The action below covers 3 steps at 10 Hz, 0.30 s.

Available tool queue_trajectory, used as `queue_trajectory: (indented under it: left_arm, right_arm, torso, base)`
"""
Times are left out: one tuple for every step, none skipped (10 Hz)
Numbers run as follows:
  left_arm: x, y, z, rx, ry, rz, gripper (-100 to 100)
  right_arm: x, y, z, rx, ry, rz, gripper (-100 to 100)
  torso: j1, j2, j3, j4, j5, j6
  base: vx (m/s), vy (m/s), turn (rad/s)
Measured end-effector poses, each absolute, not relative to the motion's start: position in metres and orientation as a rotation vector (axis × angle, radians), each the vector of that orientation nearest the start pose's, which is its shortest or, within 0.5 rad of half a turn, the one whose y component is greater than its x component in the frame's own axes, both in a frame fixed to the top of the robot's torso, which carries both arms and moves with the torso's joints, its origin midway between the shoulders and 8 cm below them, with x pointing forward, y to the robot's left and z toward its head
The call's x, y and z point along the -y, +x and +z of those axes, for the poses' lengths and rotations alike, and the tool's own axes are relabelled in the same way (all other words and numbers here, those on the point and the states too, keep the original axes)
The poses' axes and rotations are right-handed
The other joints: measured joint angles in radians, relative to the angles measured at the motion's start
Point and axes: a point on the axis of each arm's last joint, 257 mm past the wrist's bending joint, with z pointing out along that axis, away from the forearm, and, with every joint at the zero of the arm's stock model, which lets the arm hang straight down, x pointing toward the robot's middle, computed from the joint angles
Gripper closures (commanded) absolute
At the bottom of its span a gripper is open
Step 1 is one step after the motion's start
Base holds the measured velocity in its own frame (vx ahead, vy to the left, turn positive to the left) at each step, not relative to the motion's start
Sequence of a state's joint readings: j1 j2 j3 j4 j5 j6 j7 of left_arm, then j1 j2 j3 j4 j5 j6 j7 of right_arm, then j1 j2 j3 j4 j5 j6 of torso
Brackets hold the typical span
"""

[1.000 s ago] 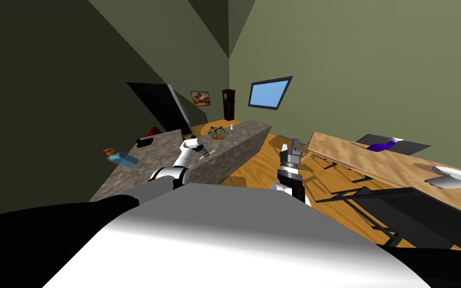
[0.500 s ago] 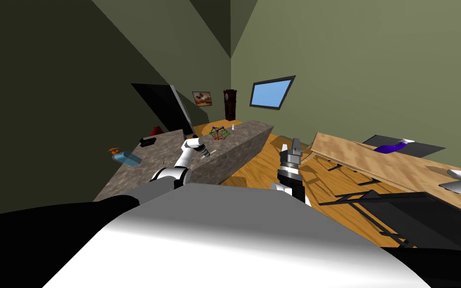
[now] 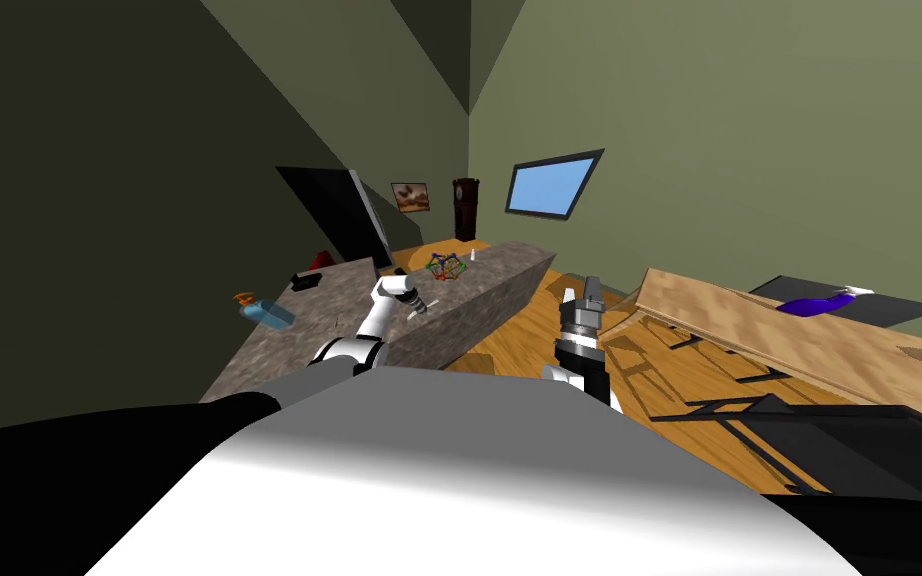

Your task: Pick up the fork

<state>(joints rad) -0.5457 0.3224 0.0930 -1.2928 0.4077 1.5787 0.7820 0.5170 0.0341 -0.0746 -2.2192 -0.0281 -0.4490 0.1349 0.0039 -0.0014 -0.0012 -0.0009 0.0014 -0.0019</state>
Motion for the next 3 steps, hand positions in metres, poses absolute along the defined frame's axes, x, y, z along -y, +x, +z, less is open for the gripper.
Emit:
queue_trajectory:
  left_arm:
    - [-0.2576,0.4890,-0.3307,-1.248,-2.856,-0.462,100]
    - [-0.2500,0.4870,-0.3279,-1.255,-2.853,-0.464,100]
    - [-0.2491,0.4865,-0.3275,-1.254,-2.855,-0.462,0]
  right_arm:
    - [0.3190,0.3537,-0.0180,-0.685,0.740,1.084,0]
    - [0.3190,0.3537,-0.0180,-0.685,0.740,1.084,0]
    - [0.3190,0.3537,-0.0180,-0.685,0.740,1.084,0]
  torso:
    - [0.000,0.000,0.000,0.000,0.000,0.000]
    - [0.000,0.001,0.000,0.000,0.000,0.000]
    - [-0.002,0.001,0.000,0.000,0.000,0.000]
  base:
    - [0.015,0.049,0.062]
    - [0.006,0.020,0.007]
    - [0.000,0.000,0.000]
